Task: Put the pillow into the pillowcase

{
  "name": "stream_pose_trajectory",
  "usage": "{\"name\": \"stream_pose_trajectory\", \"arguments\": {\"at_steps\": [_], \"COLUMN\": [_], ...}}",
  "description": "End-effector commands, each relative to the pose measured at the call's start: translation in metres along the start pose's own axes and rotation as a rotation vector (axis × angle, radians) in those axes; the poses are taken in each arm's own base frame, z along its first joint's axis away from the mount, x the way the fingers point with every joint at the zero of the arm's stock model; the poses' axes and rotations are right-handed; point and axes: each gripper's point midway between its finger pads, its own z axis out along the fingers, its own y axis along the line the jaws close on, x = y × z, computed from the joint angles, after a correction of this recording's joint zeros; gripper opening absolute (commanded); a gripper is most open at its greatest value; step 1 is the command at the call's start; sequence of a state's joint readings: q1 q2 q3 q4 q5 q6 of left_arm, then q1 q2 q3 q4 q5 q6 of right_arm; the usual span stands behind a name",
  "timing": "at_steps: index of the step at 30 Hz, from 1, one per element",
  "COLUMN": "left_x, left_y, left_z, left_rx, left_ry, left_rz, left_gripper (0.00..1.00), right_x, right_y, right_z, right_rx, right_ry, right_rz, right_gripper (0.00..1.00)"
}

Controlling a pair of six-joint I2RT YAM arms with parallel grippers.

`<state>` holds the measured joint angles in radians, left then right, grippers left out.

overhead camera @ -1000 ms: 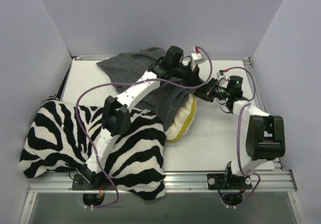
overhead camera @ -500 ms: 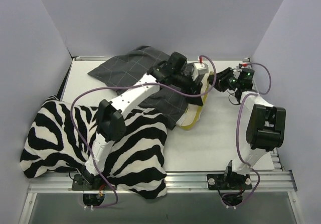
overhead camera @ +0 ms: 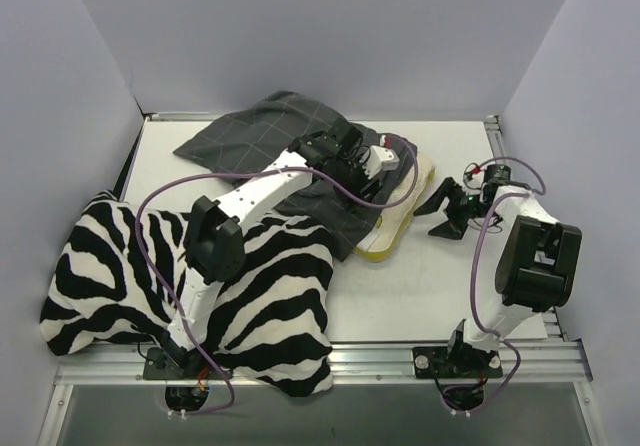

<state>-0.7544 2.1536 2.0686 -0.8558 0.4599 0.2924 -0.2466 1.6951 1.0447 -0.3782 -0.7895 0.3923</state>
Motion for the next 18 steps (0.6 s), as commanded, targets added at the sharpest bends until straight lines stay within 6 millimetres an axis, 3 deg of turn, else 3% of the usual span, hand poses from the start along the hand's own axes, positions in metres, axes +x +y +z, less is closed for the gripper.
{"name": "stream_pose_trajectory", "arguments": {"at_steps": [1,5,8,9,11,12,13,14,15,16,17,18], "left_x": [0.004,0.004,0.006,0.011,0.014,0.011,0.008,0.007,0.001,-0.004,-0.021,-0.024], "left_y": [-0.002,-0.010,-0.023,-0.028,-0.038,-0.049,-0.055,-0.063,-0.078,-0.087,-0.096,-0.107], "left_z": [0.011,0.029,0.041,0.045,0.045,0.044,0.041,0.036,0.031,0.025,0.014,0.005], "left_rx": [0.006,0.067,0.130,0.148,0.195,0.241,0.270,0.295,0.352,0.385,0.411,0.453], "left_ry": [0.031,0.031,0.032,0.049,0.061,0.048,0.037,0.037,0.018,0.004,-0.040,-0.047], "left_rz": [0.056,0.065,0.097,0.104,0.123,0.129,0.135,0.148,0.164,0.179,0.234,0.240], "left_gripper": [0.66,0.66,0.53,0.41,0.24,0.05,0.00,0.00,0.00,0.00,0.00,0.00], "right_x": [0.067,0.086,0.087,0.079,0.066,0.047,0.037,0.034,0.007,-0.003,-0.015,-0.028], "right_y": [0.019,0.033,0.045,0.050,0.055,0.067,0.075,0.084,0.112,0.127,0.140,0.166], "right_z": [-0.004,0.021,0.043,0.051,0.062,0.069,0.070,0.070,0.066,0.060,0.056,0.040], "right_rx": [-0.065,-0.108,-0.131,-0.161,-0.178,-0.240,-0.276,-0.301,-0.444,-0.516,-0.573,-0.683], "right_ry": [0.204,0.289,0.349,0.336,0.315,0.245,0.210,0.219,0.118,0.082,0.041,0.011], "right_rz": [-0.012,-0.005,0.031,0.025,0.122,0.091,0.098,0.253,0.176,0.196,0.258,0.296], "right_gripper": [0.70,0.68,0.62,0.58,0.37,0.31,0.19,0.13,0.07,0.00,0.00,0.00]}}
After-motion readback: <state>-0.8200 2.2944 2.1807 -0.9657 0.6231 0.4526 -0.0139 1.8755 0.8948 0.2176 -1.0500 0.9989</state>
